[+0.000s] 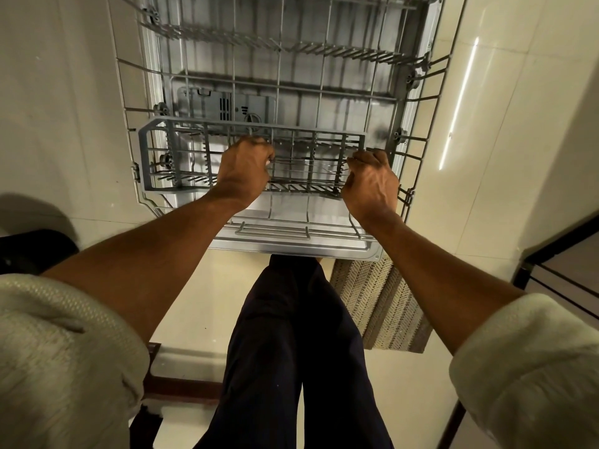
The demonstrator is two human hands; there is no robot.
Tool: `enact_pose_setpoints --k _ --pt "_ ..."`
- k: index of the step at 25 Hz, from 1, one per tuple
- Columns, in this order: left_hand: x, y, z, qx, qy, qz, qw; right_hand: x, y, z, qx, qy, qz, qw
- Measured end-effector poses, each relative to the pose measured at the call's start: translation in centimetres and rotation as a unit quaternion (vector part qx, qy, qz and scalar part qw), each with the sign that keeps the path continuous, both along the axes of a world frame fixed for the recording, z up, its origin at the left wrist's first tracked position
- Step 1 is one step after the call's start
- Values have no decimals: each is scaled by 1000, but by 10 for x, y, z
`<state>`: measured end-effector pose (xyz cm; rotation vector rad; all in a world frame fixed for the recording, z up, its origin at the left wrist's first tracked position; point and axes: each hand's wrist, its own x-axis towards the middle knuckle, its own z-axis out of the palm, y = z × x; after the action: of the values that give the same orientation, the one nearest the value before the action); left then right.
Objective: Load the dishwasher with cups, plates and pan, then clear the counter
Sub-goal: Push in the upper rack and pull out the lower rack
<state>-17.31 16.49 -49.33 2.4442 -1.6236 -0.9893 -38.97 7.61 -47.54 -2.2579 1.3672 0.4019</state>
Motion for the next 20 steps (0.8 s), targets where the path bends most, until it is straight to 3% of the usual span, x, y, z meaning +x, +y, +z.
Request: enact_pose_setpoints --k 5,12,20 --pt "2 -1 0 12 9 7 1000 0 2 -3 -11 -6 1 1000" --pt "9 -5 -2 27 24 -57 998 0 4 0 -1 -1 2 1000" --pt "11 10 12 -81 28 -95 992 -2 5 3 10 -1 2 1000"
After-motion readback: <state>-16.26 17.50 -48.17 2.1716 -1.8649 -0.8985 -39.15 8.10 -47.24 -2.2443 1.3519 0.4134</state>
